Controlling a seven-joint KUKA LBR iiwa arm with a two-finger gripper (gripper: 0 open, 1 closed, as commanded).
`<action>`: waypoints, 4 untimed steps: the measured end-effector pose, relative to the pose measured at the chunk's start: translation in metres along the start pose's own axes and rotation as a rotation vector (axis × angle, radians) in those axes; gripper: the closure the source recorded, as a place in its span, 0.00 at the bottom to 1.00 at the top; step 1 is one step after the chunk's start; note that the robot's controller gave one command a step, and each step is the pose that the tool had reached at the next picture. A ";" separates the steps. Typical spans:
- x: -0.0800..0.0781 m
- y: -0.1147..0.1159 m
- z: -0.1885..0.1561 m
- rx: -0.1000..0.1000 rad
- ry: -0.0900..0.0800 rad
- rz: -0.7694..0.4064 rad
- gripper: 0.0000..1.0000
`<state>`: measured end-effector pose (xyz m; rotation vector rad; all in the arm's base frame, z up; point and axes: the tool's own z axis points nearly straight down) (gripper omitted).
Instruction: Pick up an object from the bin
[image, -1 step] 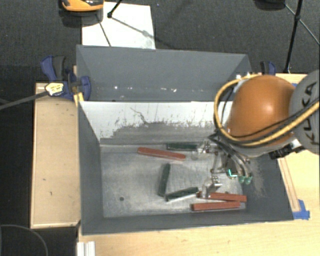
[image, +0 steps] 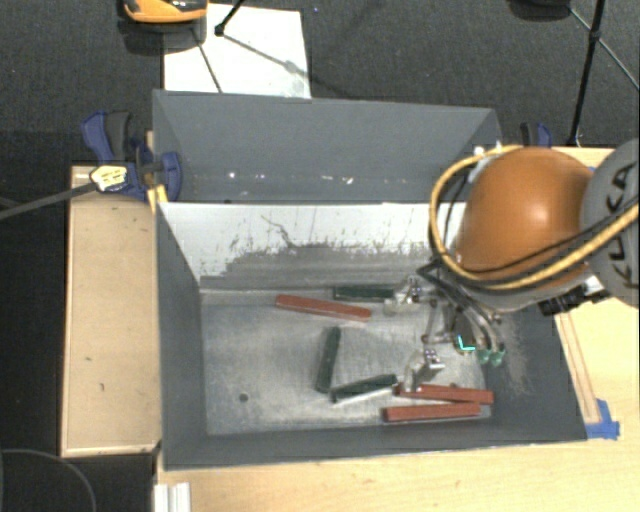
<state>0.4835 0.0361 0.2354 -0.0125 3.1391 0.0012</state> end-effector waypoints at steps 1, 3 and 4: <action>-0.004 -0.013 0.049 0.000 -0.008 -0.019 0.00; -0.014 0.005 0.162 0.000 -0.003 -0.040 1.00; -0.031 0.022 0.001 0.000 -0.003 -0.071 1.00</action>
Offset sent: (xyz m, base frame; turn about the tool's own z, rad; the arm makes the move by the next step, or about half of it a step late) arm 0.0119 0.0056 -0.1654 -0.0397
